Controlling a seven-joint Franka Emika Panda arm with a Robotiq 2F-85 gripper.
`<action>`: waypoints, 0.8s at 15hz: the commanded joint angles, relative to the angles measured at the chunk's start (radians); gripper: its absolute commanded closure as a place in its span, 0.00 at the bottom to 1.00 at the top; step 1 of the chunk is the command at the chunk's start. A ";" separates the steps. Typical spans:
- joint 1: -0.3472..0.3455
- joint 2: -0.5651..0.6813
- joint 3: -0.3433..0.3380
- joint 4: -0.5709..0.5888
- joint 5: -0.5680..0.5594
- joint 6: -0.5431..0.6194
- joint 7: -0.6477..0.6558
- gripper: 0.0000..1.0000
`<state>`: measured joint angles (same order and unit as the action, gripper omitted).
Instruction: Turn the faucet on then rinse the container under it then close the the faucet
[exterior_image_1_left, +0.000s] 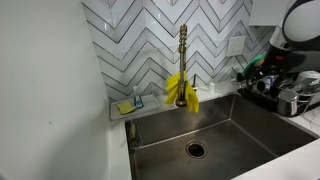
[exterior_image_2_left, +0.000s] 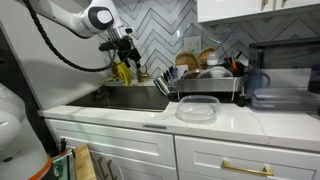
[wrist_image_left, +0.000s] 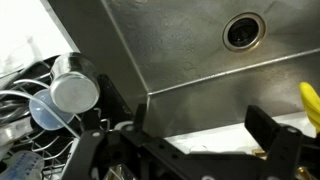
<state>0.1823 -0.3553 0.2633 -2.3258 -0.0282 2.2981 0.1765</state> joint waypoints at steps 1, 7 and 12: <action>0.006 0.084 0.002 0.041 0.012 0.123 0.009 0.00; 0.061 0.292 0.003 0.170 0.094 0.285 -0.062 0.00; 0.066 0.316 0.003 0.187 0.060 0.302 -0.050 0.00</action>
<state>0.2451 -0.0389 0.2695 -2.1403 0.0312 2.6026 0.1265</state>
